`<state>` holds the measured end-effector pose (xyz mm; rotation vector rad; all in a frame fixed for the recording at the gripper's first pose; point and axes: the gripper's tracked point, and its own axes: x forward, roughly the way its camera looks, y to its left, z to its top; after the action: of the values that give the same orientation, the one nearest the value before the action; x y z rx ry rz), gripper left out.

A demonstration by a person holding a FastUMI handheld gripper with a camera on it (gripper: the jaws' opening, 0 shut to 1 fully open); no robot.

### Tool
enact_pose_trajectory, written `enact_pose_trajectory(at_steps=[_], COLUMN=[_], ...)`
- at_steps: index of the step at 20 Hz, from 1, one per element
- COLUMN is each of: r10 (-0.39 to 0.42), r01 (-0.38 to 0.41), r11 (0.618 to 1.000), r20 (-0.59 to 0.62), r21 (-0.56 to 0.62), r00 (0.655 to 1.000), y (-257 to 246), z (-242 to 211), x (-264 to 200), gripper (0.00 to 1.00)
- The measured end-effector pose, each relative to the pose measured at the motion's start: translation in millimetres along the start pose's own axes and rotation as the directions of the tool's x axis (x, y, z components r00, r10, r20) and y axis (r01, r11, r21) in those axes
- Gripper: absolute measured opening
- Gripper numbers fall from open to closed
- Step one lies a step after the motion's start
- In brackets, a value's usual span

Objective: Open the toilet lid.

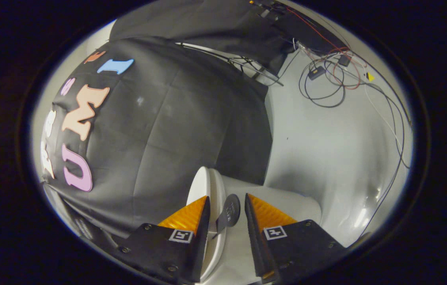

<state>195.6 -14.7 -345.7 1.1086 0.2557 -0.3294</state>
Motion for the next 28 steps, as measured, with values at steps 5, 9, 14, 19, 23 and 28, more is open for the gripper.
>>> enact_pose_trajectory(at_steps=[5,9,14,19,23,28], r10=[-0.067,-0.094,-0.078,-0.037,-0.025,0.002], r01=[0.063,0.086,0.068,0.025,0.011,-0.016], r11=[0.997,0.994,0.993,0.984,0.955,0.867], r20=[-0.106,-0.122,-0.116,-0.065,-0.046,-0.028], r21=[-0.035,-0.072,-0.093,-0.175,-0.296,-0.498], r00=[0.992,0.988,0.99,0.997,0.999,1.0], y=[-0.2,0.5,10.6,60.0,96.2,152.8], z=[-27.2,-30.0,-27.6,-17.0,-12.8,-17.4], x=[5.9,2.2,4.2,-12.8,-28.6,-53.8], gripper=[0.19,0.18,0.05,0.03,0.03,0.03])
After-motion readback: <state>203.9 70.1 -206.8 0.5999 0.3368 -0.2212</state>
